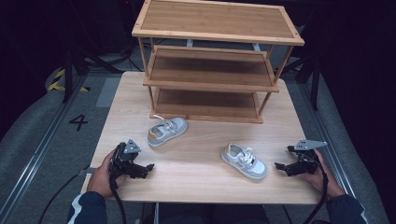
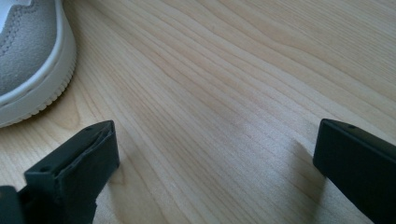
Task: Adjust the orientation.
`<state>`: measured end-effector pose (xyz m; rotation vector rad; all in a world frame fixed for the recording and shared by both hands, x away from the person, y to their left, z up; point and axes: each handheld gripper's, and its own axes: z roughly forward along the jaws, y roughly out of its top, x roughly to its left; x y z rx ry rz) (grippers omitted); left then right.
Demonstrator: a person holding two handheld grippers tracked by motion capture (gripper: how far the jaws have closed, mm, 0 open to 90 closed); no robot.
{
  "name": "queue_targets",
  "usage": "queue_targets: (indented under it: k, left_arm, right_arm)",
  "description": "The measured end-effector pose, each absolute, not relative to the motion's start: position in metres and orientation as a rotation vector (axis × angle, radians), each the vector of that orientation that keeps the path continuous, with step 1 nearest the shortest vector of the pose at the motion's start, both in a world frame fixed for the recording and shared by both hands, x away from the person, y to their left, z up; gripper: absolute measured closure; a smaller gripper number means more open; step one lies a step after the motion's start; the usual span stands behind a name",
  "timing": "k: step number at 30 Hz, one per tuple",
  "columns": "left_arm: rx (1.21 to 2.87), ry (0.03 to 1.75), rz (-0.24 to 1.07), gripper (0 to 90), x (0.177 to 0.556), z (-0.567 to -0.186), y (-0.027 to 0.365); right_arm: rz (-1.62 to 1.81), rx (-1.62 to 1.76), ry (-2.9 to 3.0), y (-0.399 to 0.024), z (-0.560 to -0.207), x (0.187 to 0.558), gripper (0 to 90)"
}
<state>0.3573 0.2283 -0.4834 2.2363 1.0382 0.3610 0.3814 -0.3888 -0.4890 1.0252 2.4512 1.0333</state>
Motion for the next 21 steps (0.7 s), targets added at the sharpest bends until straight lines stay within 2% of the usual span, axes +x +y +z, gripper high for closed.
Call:
queue_targets:
  k: [8,13,15,17,18,19,21]
  left_arm:
    - [2.265,0.992,0.339,0.0,0.364,-0.483,0.226]
    - [2.310,1.028,0.333,0.5,0.367,-0.477,0.221]
    - [2.319,1.007,0.364,2.1,0.368,-0.476,0.218]
    - [2.326,0.980,0.347,9.0,0.369,-0.475,0.218]
    - [2.338,0.942,0.336,9.0,0.372,-0.474,0.218]
    - [2.344,0.943,0.329,15.2,0.374,-0.472,0.218]
    - [2.356,0.956,0.382,16.0,0.380,-0.468,0.217]
  right_arm:
    - [1.033,1.025,2.451,-0.389,-0.489,0.381,0.5]
    - [1.033,1.026,2.450,-0.389,-0.489,0.381,0.5]
    - [1.032,1.027,2.449,-0.389,-0.489,0.381,0.6]
    - [1.033,1.027,2.449,-0.389,-0.489,0.381,0.6]
    - [1.033,1.027,2.450,-0.389,-0.489,0.381,0.6]
    - [1.033,1.027,2.450,-0.389,-0.489,0.381,0.6]
    - [1.034,1.025,2.451,-0.389,-0.489,0.381,0.6]
